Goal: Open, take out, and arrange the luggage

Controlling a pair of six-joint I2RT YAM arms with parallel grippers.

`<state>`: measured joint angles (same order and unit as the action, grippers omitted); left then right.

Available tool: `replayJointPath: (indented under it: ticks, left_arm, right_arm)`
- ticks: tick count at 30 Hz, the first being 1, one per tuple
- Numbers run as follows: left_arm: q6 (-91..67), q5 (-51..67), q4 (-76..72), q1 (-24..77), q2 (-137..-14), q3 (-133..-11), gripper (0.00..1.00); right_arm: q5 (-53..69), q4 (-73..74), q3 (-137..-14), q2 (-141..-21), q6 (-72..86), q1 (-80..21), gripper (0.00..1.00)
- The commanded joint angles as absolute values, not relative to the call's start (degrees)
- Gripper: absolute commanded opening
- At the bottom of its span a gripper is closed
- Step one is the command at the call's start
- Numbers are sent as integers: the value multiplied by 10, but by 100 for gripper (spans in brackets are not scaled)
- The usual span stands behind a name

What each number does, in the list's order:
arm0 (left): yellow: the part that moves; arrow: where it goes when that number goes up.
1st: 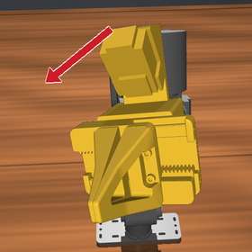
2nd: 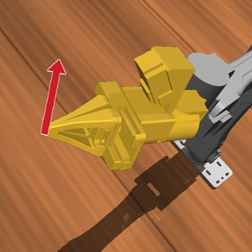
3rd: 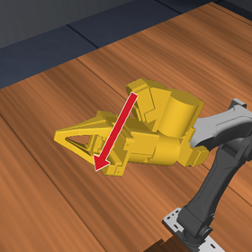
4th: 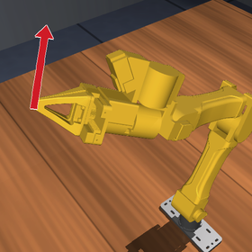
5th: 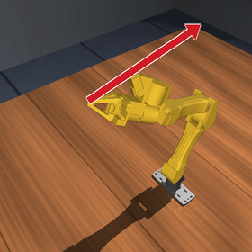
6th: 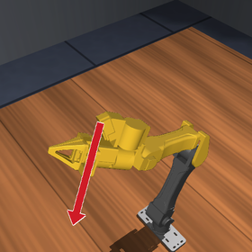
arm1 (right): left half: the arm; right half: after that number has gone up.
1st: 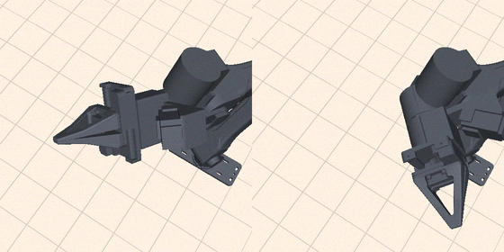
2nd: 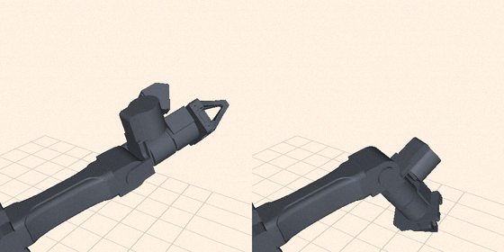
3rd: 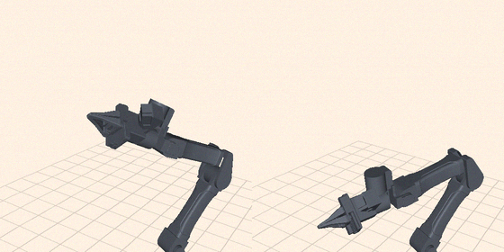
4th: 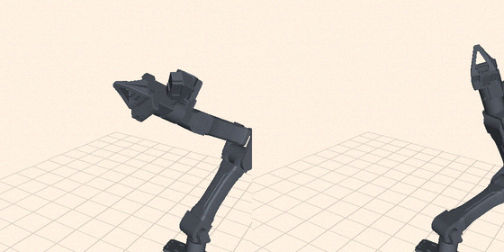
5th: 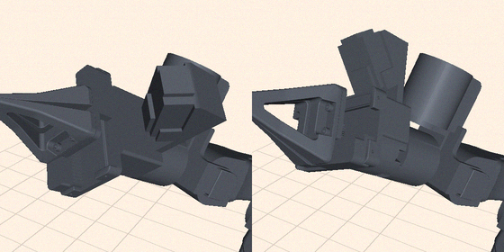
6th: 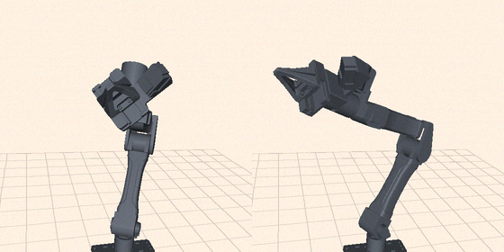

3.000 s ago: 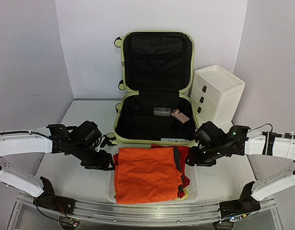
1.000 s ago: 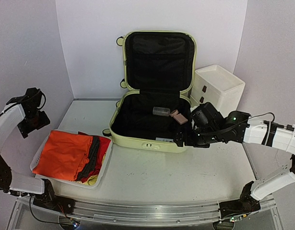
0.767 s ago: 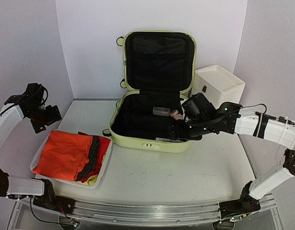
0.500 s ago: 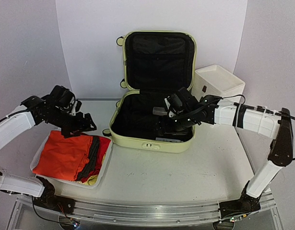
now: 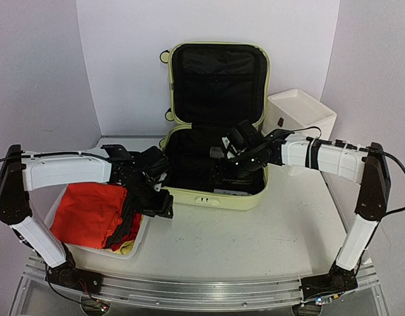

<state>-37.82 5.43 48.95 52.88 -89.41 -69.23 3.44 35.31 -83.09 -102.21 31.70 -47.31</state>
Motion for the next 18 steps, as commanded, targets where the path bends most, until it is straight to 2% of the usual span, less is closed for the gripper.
replayJointPath:
  ticks: [1,5,12,15,18]
  left_arm:
    - [-403,43,485,525,-918,-681,62]
    - [-427,7,513,506,-909,-633,61]
    - [-415,-40,521,423,-834,-571,62]
    - [-394,-50,522,417,-816,-593,67]
    - [-372,-41,521,418,-807,-634,79]
  right_arm:
    - [22,340,-851,-1021,335,-445,76]
    - [-37,358,-851,-1023,365,-431,82]
    - [-42,363,-824,-1001,346,-346,82]
    - [-65,379,-831,-1008,324,-330,82]
    - [-97,389,-836,-1013,301,-321,83]
